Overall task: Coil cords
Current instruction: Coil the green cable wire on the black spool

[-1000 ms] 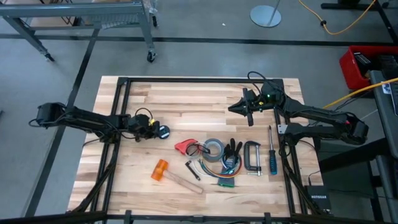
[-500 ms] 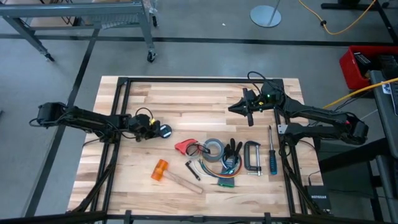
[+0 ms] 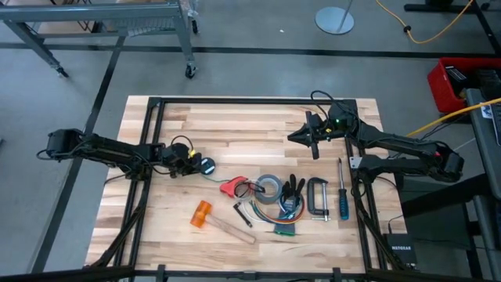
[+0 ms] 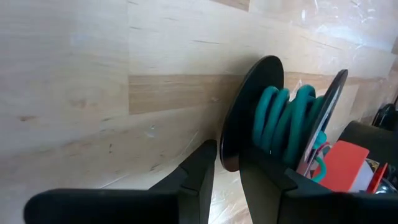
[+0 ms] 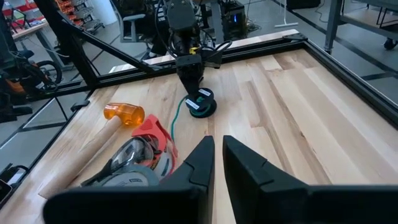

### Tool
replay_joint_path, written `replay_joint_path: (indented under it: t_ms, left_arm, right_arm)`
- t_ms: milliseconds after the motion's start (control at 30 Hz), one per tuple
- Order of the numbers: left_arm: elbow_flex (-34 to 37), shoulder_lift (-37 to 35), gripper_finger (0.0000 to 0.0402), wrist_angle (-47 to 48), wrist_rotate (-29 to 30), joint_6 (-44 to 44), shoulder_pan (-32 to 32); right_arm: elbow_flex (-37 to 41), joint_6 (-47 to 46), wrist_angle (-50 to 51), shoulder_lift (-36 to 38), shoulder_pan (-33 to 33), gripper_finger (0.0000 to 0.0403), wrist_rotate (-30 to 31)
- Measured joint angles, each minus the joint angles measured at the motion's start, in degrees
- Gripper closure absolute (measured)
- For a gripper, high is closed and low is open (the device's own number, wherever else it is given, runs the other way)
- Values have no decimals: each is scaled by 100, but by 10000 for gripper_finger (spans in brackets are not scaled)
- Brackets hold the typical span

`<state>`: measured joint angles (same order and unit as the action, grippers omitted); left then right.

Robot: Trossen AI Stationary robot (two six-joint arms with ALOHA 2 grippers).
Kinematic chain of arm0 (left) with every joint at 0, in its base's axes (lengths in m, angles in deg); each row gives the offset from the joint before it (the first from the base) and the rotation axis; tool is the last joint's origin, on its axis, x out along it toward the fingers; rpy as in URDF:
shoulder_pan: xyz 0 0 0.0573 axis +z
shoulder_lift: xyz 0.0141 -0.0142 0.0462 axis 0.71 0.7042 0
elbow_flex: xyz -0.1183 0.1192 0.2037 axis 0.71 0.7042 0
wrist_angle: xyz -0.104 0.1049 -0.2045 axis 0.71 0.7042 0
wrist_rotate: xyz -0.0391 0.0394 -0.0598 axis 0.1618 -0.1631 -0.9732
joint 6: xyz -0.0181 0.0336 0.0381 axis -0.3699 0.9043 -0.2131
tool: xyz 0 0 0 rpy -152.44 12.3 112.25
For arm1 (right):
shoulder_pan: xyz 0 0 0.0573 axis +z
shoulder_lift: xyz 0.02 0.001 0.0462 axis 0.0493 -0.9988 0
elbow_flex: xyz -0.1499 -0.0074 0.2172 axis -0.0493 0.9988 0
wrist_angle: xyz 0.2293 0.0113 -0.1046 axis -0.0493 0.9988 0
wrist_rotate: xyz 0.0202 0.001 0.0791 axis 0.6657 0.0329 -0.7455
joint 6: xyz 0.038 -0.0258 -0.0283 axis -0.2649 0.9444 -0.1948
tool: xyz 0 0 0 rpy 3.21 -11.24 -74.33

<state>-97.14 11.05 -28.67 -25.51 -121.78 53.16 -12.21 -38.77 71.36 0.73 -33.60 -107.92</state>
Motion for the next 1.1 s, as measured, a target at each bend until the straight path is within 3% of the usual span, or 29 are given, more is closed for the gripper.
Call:
replay_joint_path:
  t_ms: [433,600,1100]
  left_arm:
    - [-17,-10,332,151,-44,75,-5]
    - [-22,-10,332,164,283,-402,-22]
    - [-39,-10,332,289,917,40,-17]
  right_arm:
    - [-2,44,203,0,-1,365,2]
    - [-2,44,205,0,-1,365,2]
    - [-2,344,280,0,-1,365,2]
